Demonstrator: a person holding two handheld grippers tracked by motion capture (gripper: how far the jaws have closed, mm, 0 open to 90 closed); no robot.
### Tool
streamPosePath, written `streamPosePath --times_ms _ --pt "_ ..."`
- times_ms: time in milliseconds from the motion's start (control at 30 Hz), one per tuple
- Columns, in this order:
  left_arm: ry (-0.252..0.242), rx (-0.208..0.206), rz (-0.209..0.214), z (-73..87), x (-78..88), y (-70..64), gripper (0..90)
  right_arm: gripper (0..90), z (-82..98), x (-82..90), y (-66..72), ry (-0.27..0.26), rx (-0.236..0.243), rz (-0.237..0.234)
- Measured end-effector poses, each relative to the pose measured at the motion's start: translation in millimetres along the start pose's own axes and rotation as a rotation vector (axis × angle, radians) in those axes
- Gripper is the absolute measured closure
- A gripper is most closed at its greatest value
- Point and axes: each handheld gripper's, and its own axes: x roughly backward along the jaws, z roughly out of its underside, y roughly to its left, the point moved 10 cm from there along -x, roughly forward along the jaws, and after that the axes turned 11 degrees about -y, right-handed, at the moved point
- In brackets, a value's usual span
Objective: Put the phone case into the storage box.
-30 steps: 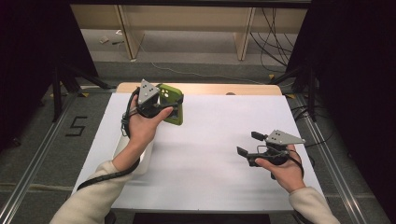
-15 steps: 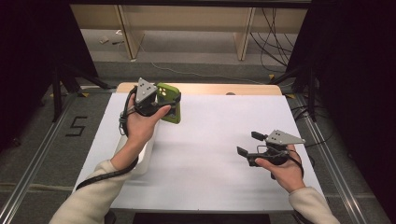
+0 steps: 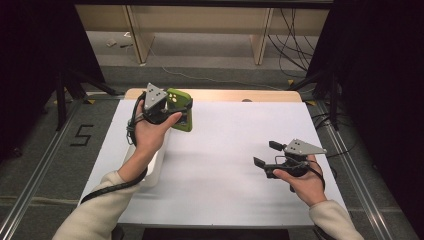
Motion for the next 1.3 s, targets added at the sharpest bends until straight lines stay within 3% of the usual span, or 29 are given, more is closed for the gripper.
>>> streamPosePath --times_ms 567,600,633,1300 --pt "-0.007 0.003 -0.014 -3.2 0.7 8.3 16.3 15.6 -0.4 -0.1 0.6 -0.002 0.000 -0.002" --pt "-0.020 -0.032 -0.013 -5.6 -0.1 11.6 16.3 15.6 -0.4 -0.1 0.5 -0.002 0.000 -0.002" --pt "-0.020 -0.034 -0.013 -5.9 0.1 12.3 16.3 15.6 -0.4 0.0 0.5 -0.001 0.000 -0.001" --pt "-0.024 -0.022 -0.026 -8.4 1.6 18.4 16.4 15.6 -0.2 0.1 0.4 -0.002 0.000 -0.002"
